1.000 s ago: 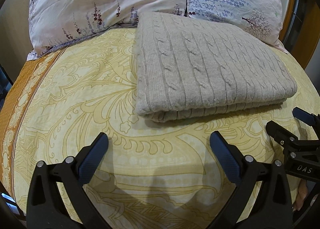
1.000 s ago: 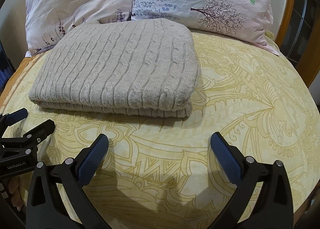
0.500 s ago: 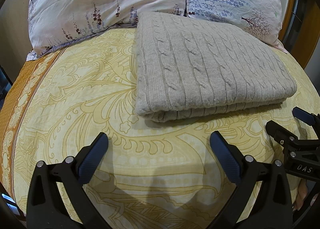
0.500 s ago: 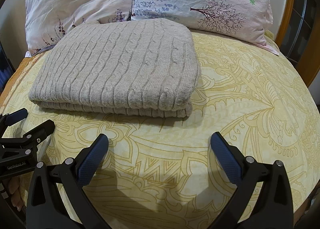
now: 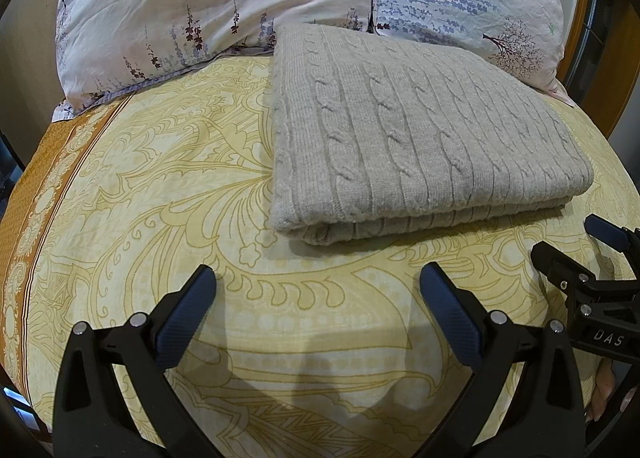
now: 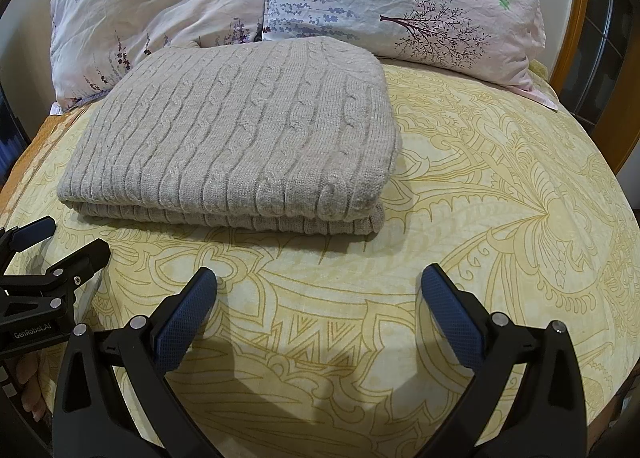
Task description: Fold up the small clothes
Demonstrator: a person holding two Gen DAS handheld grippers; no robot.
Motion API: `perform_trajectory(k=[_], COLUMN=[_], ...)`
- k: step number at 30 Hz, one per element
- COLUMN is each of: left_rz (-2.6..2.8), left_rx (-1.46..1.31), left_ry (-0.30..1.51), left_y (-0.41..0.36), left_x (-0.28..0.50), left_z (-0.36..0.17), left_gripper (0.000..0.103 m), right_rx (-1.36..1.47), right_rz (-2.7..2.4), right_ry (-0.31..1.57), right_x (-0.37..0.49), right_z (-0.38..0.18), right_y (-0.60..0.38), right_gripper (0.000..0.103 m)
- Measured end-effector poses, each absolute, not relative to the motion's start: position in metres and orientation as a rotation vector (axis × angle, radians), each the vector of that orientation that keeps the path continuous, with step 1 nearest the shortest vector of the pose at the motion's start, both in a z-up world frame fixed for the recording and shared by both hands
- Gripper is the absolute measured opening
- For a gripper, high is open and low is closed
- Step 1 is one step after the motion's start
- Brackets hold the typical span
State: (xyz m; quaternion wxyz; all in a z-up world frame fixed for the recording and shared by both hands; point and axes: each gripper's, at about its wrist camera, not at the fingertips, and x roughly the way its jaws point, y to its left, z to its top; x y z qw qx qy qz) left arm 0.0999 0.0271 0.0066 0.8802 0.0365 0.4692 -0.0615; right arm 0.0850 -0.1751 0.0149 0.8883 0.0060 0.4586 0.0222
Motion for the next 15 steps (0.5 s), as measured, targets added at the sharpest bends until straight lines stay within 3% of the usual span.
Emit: perform_trajectory(k=[15], left_rz=[-0.128], left_rx=[0.073], left_ry=[0.975], left_y=[0.0255], left_x=[0.0989], left_z=[0.0064], left_gripper=[0.101], right_rx=[0.012], right_rz=[0.047], right_ry=[0.953], right_x=[0.0850], right_z=[0.0150], right_y=[-0.1754], right_gripper=[0.102])
